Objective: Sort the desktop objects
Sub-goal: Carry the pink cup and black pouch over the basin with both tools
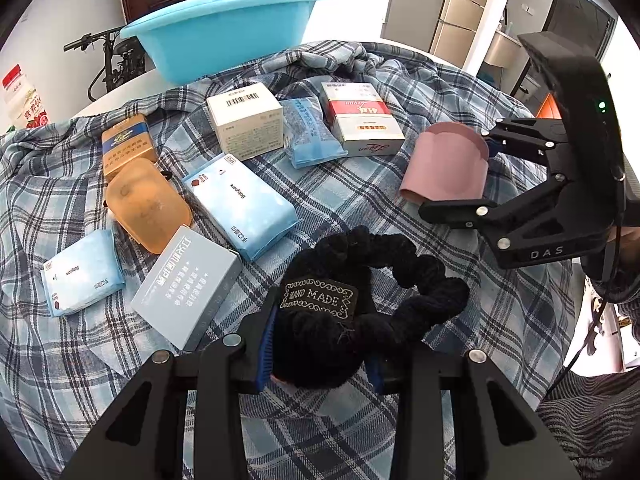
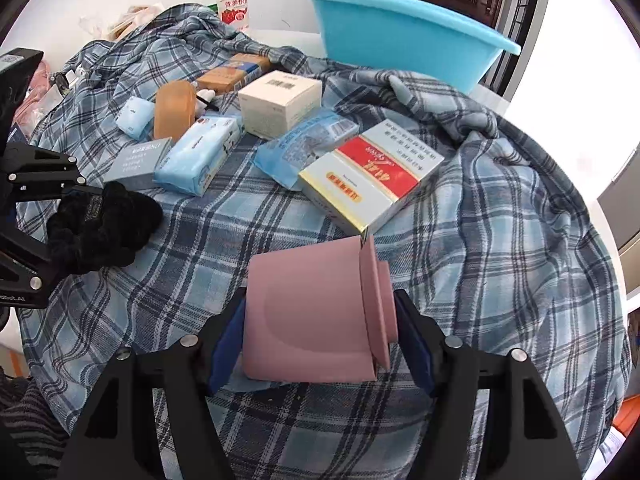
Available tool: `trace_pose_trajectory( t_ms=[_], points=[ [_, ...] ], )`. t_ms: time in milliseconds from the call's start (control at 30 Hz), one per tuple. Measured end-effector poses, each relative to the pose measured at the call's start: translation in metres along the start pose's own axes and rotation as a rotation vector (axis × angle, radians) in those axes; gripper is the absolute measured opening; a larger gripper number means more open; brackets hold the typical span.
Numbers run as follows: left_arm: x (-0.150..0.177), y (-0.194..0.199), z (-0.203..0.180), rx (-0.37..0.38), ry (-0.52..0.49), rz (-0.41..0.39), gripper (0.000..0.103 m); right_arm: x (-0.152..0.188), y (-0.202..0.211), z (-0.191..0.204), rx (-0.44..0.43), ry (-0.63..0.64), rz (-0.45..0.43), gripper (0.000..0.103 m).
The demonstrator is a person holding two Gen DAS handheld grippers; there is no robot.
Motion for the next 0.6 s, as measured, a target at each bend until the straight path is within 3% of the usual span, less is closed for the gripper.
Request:
trace_pose_trajectory(
  t_ms=[300, 600],
  points=[
    [-0.001, 0.005, -0.003, 0.004, -0.009, -0.009, 0.037, -0.02, 0.019, -0.004, 0.012, -0.016, -0.049, 0.068],
    [-0.005, 0.008, -0.009, 0.011, -0.033, -0.019, 0.037, -0.018, 0.028, 0.009, -0.012, 0.007, -0.055, 0.068]
  ],
)
Point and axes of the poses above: each gripper's, at about its wrist camera, not at the fingertips, and y roughly against the way its jaws point, z to its left, x to its underside, the point moved 3 cm from there along -y, roughly the way its jaws point, and after that the axes turned 12 degrees about -z, right-handed, at the moved point
